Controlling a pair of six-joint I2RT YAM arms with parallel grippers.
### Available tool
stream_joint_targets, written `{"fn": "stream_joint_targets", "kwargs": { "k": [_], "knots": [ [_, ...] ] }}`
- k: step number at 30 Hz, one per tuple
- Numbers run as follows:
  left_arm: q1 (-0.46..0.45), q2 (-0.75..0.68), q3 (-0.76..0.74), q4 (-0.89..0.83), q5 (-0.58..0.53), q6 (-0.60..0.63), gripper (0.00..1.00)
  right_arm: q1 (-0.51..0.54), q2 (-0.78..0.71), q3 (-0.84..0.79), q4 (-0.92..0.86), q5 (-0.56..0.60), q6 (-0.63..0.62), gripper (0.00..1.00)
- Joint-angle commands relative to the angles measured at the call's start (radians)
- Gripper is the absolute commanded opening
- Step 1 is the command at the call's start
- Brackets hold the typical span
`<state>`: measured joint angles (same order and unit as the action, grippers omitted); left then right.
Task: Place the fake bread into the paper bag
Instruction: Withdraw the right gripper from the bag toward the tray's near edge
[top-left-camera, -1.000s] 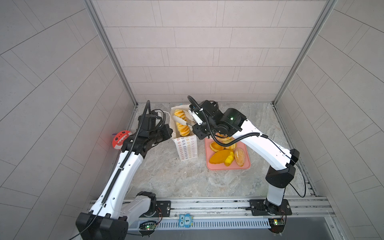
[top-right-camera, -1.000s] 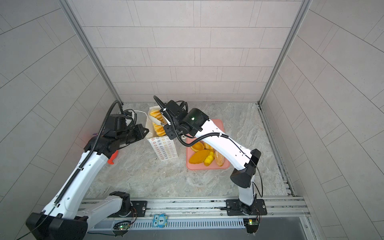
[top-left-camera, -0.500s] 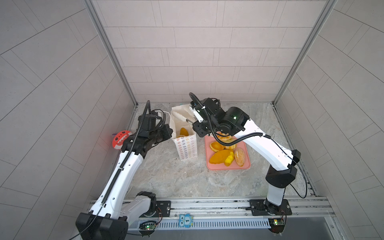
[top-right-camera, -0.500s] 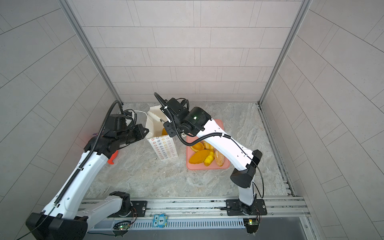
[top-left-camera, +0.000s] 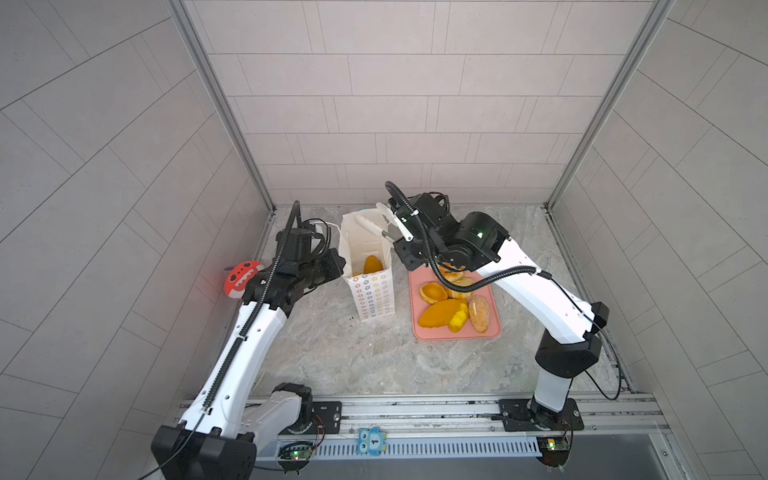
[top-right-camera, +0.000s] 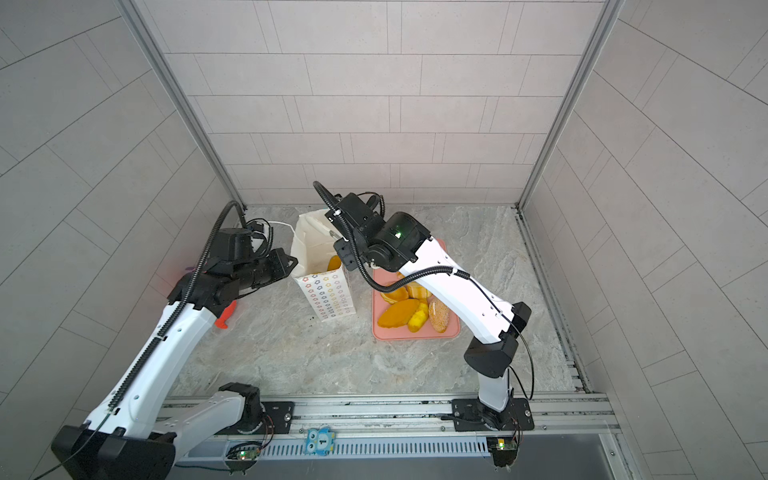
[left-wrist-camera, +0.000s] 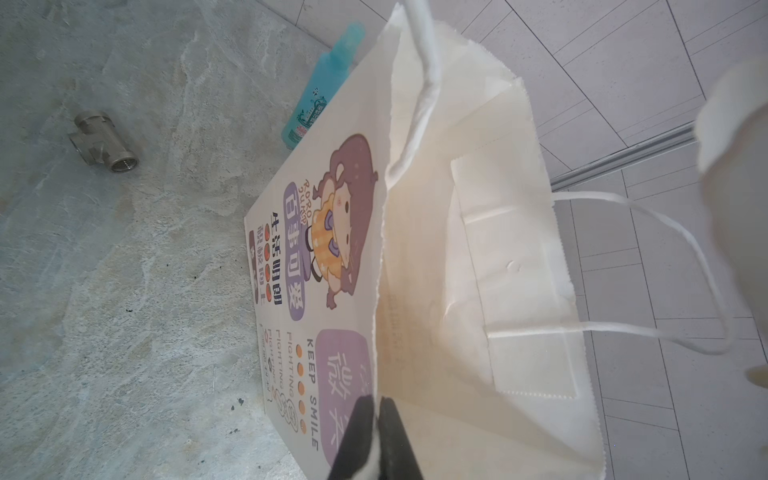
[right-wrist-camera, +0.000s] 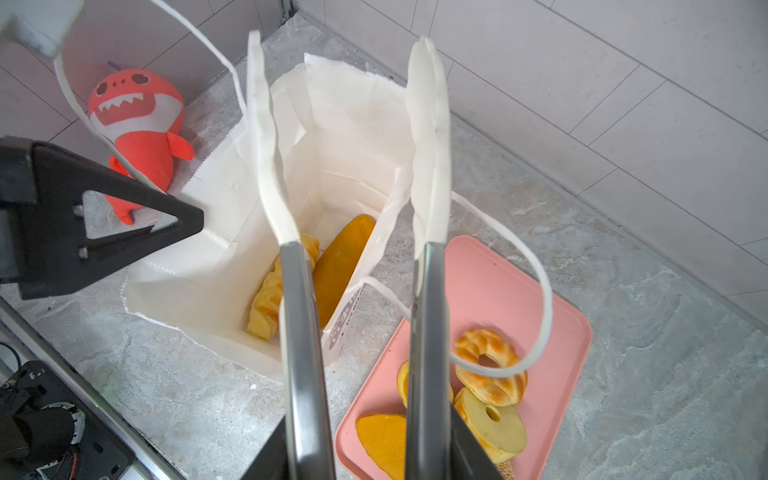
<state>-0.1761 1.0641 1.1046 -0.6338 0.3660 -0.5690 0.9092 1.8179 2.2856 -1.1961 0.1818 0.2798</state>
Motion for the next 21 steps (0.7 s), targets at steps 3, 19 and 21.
{"fn": "stream_joint_targets", "kwargs": {
  "k": [3,19,21],
  "knots": [
    [0.003,-0.014,-0.002,0.006,0.001,0.001,0.1,-0.022,-0.115,-0.005,-0.008,0.087,-0.018,0.46],
    [0.003,-0.013,0.006,0.013,0.007,-0.001,0.1,-0.147,-0.391,-0.425,0.04,0.093,0.05,0.46],
    [0.001,-0.011,0.01,0.013,0.011,0.001,0.1,-0.164,-0.44,-0.509,0.048,0.081,0.067,0.45]
  ]
}}
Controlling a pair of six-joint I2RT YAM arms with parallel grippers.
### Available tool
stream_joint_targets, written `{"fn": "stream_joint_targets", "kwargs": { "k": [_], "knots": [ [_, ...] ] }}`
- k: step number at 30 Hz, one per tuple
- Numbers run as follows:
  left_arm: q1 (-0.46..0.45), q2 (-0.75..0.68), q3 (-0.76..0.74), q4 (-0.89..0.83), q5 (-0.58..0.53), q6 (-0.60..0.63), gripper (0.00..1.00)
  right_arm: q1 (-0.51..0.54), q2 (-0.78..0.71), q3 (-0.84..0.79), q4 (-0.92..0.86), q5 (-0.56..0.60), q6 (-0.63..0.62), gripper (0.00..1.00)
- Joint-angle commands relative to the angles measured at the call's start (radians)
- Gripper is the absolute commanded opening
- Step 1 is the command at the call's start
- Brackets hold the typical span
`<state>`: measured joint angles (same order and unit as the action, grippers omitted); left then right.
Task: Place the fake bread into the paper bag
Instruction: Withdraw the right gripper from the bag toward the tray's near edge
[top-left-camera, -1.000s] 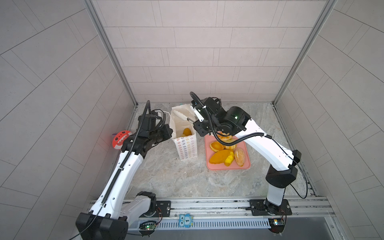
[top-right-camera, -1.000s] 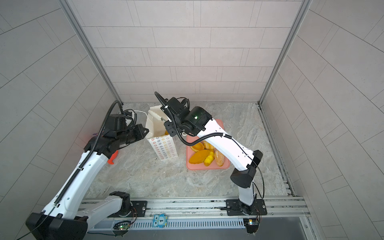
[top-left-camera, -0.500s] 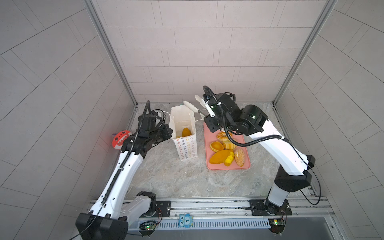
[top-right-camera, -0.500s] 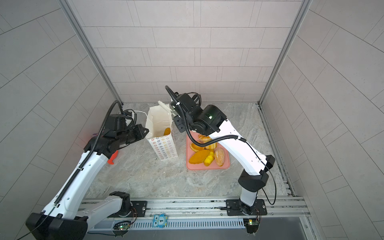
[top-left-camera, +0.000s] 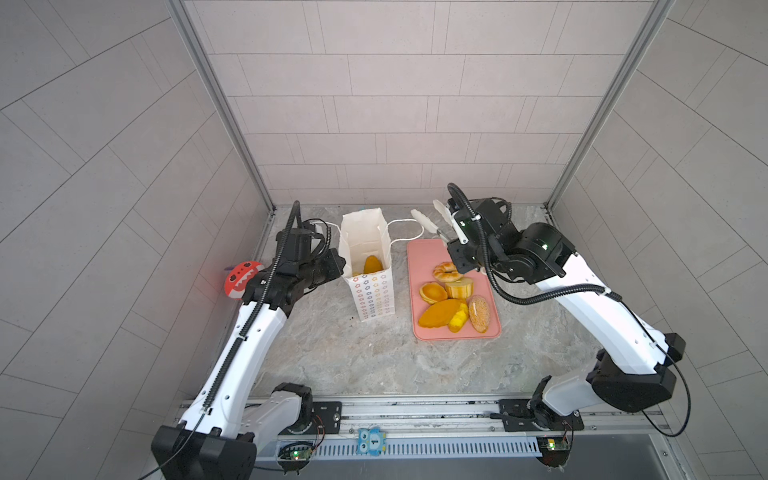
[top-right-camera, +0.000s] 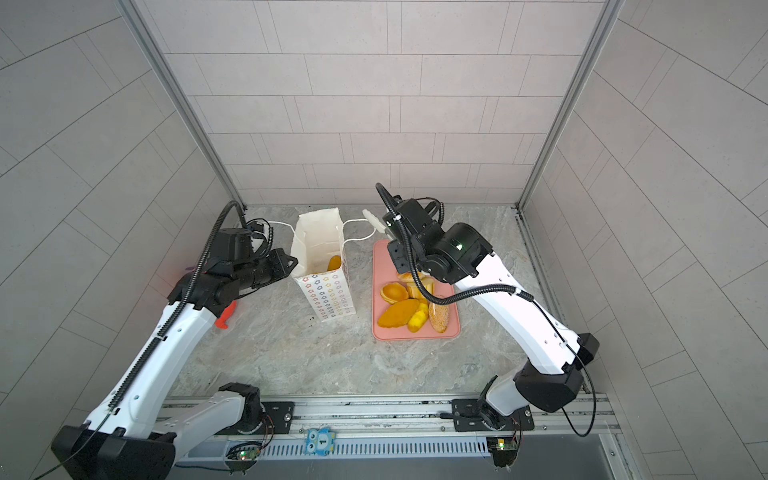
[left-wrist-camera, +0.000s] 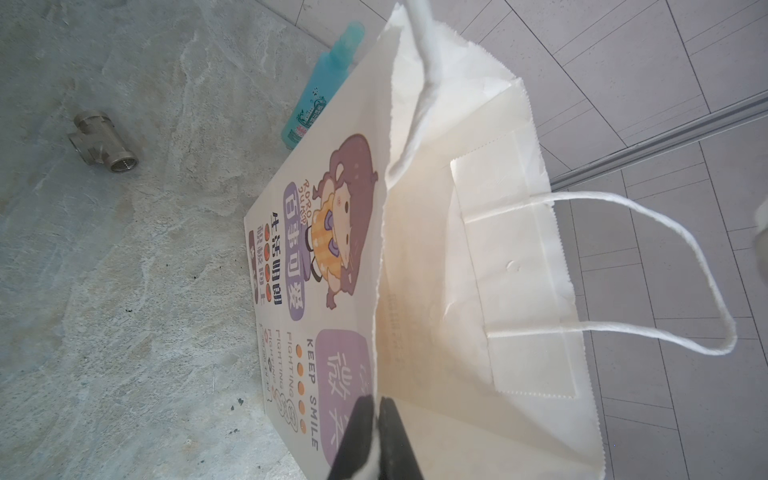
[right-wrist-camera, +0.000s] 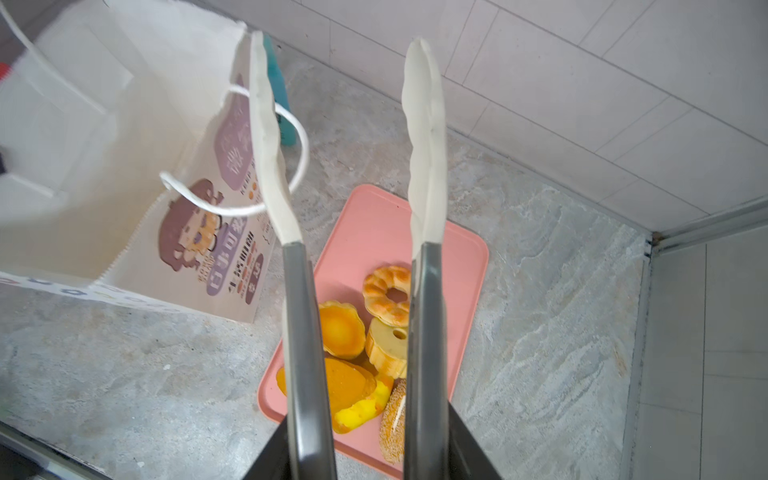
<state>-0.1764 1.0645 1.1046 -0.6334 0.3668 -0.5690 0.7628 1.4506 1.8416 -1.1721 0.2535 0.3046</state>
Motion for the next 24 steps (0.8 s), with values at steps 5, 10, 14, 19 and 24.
{"fn": "stream_joint_targets", "kwargs": {
  "k": [5,10,14,19,24],
  "knots": [
    [0.003,-0.009,0.014,0.013,0.014,0.003,0.1,-0.052,-0.167,-0.24,0.026,-0.002,0.08,0.45],
    [0.003,-0.005,0.012,0.017,0.017,0.004,0.1,-0.063,-0.221,-0.343,0.013,-0.001,0.102,0.45],
    [0.002,-0.005,0.009,0.02,0.02,0.004,0.1,-0.065,-0.248,-0.399,0.002,0.002,0.123,0.45],
    [0.002,-0.009,0.009,0.022,0.021,0.004,0.1,-0.064,-0.281,-0.461,-0.012,0.001,0.153,0.44],
    [0.003,-0.008,0.003,0.023,0.024,0.004,0.1,-0.065,-0.314,-0.512,-0.021,0.003,0.177,0.44]
  ]
}}
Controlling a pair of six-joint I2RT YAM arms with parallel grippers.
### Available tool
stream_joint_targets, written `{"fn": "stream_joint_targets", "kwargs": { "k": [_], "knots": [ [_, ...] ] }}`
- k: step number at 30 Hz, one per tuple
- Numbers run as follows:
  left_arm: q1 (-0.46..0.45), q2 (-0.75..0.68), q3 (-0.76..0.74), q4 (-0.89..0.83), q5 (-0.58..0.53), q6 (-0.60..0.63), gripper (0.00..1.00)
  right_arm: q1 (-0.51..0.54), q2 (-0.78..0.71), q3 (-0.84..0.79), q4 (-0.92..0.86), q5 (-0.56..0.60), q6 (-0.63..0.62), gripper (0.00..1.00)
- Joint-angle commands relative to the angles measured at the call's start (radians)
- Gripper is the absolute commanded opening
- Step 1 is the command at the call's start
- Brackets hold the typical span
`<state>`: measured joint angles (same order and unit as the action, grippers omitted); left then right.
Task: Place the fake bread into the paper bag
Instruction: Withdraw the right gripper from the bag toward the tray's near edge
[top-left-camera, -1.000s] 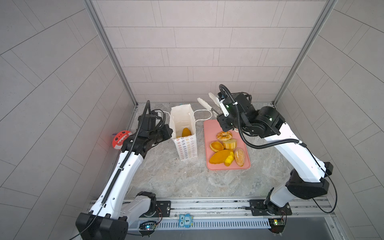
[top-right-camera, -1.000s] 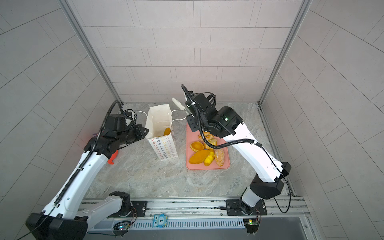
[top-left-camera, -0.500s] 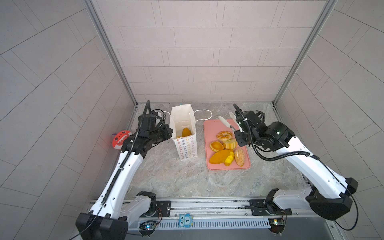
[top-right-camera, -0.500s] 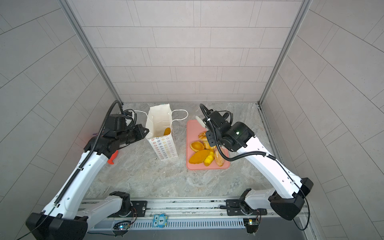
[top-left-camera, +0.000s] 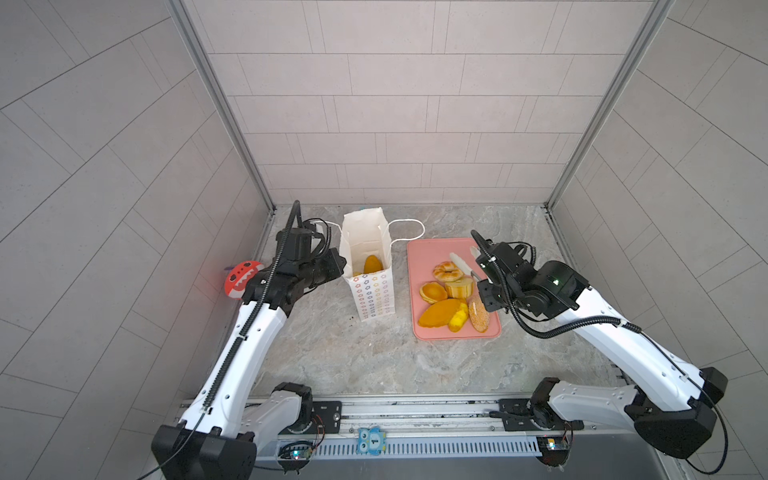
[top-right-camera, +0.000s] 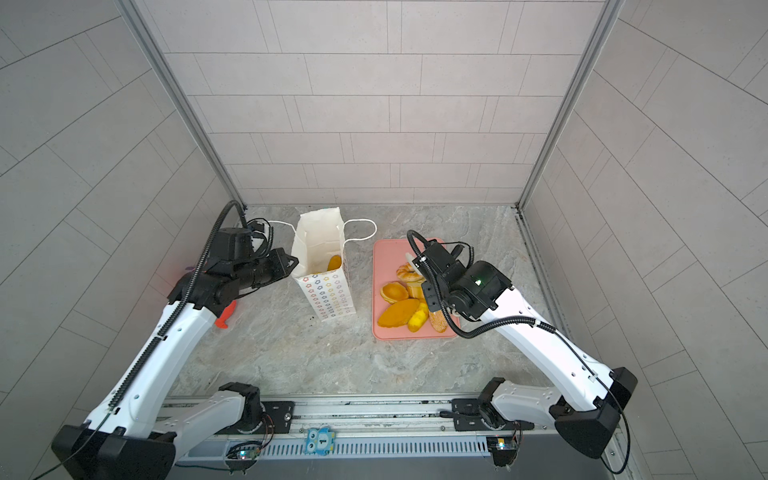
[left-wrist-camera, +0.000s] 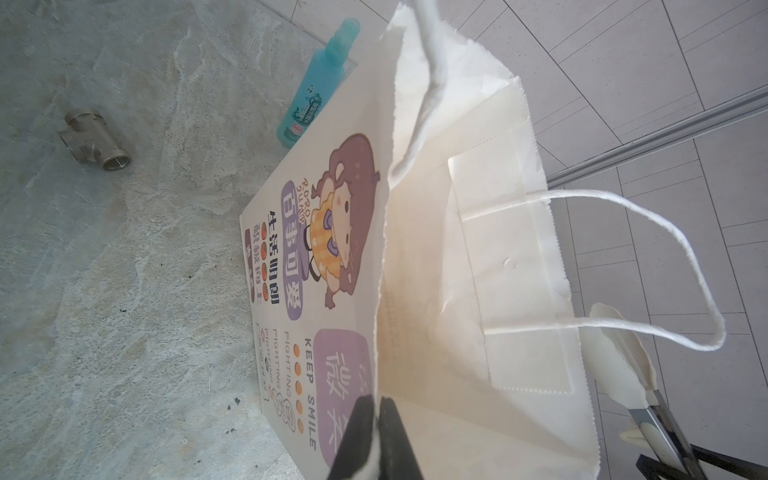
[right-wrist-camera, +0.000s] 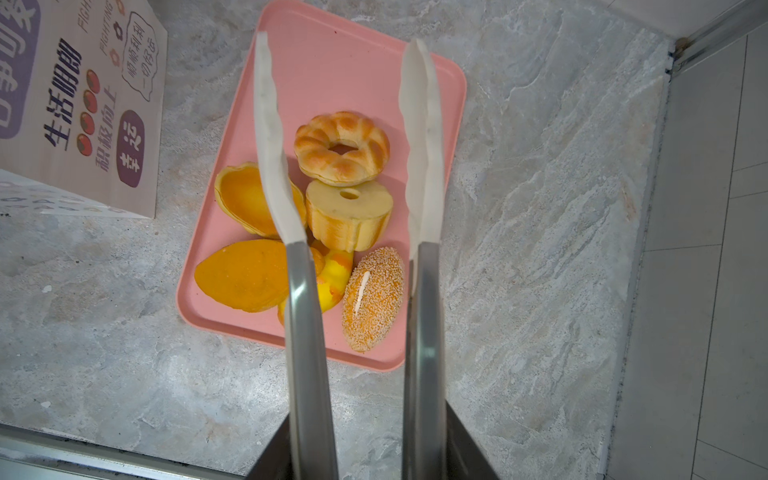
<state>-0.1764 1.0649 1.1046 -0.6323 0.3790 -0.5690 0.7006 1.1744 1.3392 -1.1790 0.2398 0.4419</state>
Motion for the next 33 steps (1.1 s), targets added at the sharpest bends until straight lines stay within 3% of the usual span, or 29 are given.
{"fn": "stream_joint_targets", "kwargs": {
  "k": [1,33],
  "knots": [
    [0.002,-0.009,0.002,0.023,0.013,0.004,0.1,-0.002,-0.042,-0.019,-0.018,0.017,0.043,0.44],
    [0.003,-0.013,-0.026,0.043,0.018,-0.002,0.1,-0.003,-0.1,-0.191,-0.101,-0.006,0.111,0.44]
  ]
}}
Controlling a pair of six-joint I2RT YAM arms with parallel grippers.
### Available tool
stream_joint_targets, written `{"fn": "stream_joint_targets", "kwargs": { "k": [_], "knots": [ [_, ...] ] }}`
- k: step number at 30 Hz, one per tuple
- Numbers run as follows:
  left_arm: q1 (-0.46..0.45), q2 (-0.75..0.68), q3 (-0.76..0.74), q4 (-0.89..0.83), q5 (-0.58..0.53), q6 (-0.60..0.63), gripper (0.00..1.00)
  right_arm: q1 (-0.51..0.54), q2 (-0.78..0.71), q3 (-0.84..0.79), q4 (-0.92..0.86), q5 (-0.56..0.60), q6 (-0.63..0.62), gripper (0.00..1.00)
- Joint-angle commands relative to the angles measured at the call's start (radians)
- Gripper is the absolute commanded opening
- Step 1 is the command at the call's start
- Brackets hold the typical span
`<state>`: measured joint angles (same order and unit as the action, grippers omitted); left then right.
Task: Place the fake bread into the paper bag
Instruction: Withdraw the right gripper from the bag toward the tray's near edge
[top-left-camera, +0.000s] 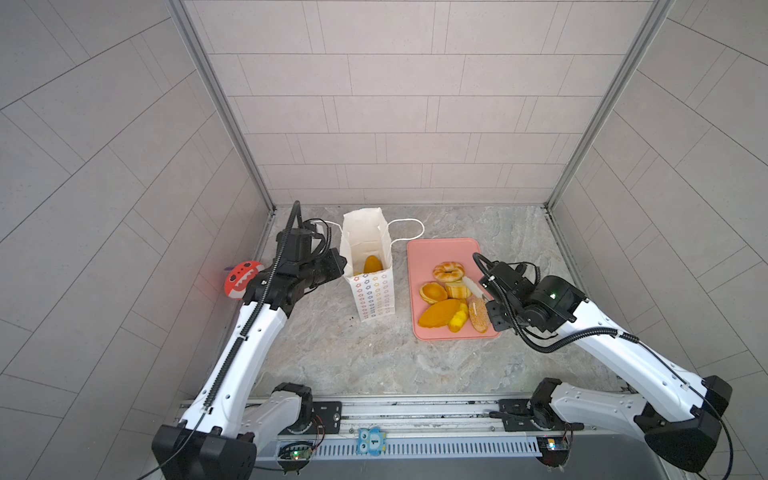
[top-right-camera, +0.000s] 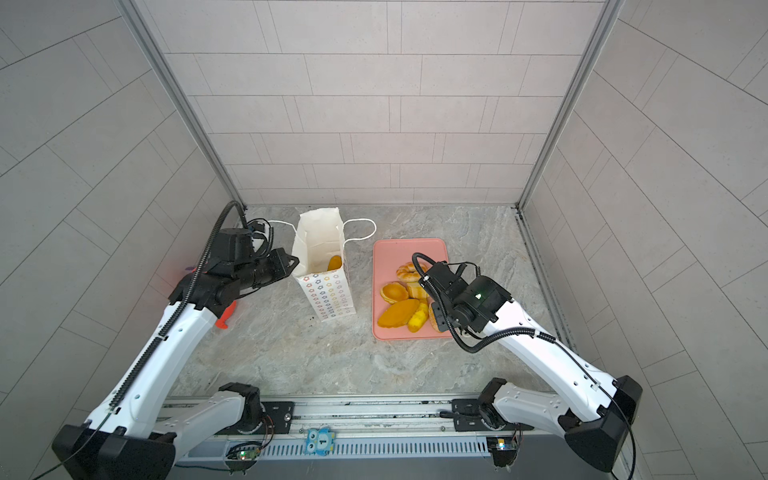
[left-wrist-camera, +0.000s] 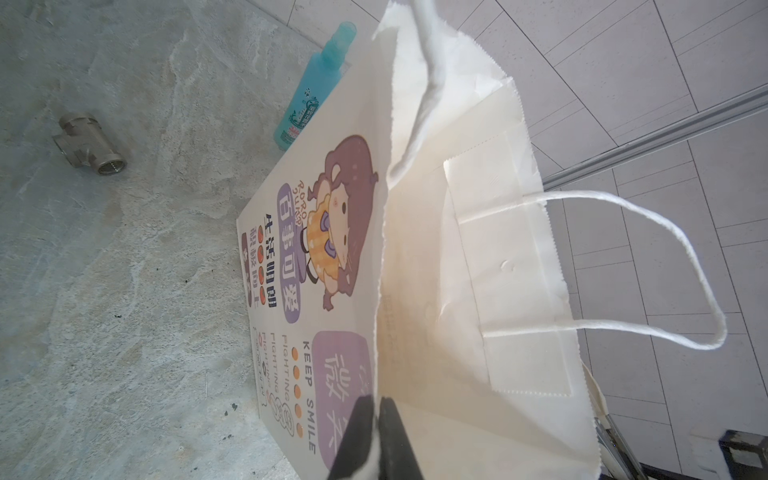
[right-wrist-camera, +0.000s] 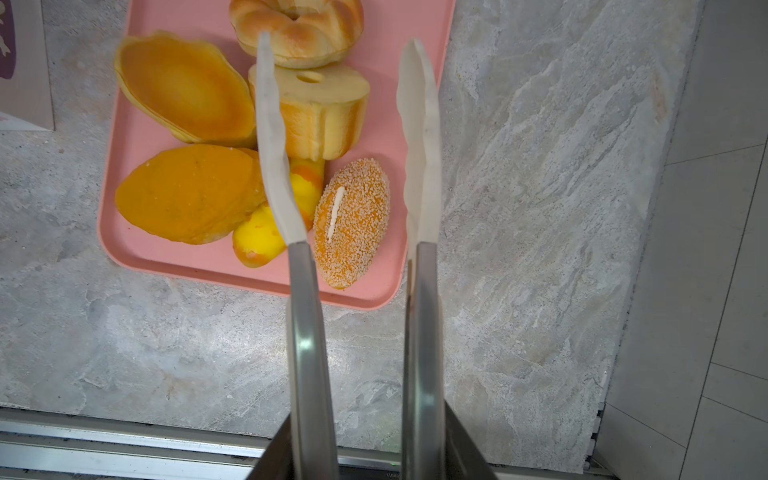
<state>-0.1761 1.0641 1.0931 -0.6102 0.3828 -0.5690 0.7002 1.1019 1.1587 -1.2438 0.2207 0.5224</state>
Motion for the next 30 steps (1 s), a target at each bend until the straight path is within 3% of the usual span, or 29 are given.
{"fn": "stream_joint_targets", "kwargs": {
  "k": [1,30],
  "knots": [
    [0.003,-0.012,-0.017,0.024,0.013,-0.003,0.1,-0.002,-0.03,-0.019,-0.039,0.013,0.036,0.44],
    [0.002,0.003,-0.035,0.05,0.026,-0.004,0.1,0.002,-0.06,-0.181,-0.065,-0.103,0.135,0.45]
  ]
}}
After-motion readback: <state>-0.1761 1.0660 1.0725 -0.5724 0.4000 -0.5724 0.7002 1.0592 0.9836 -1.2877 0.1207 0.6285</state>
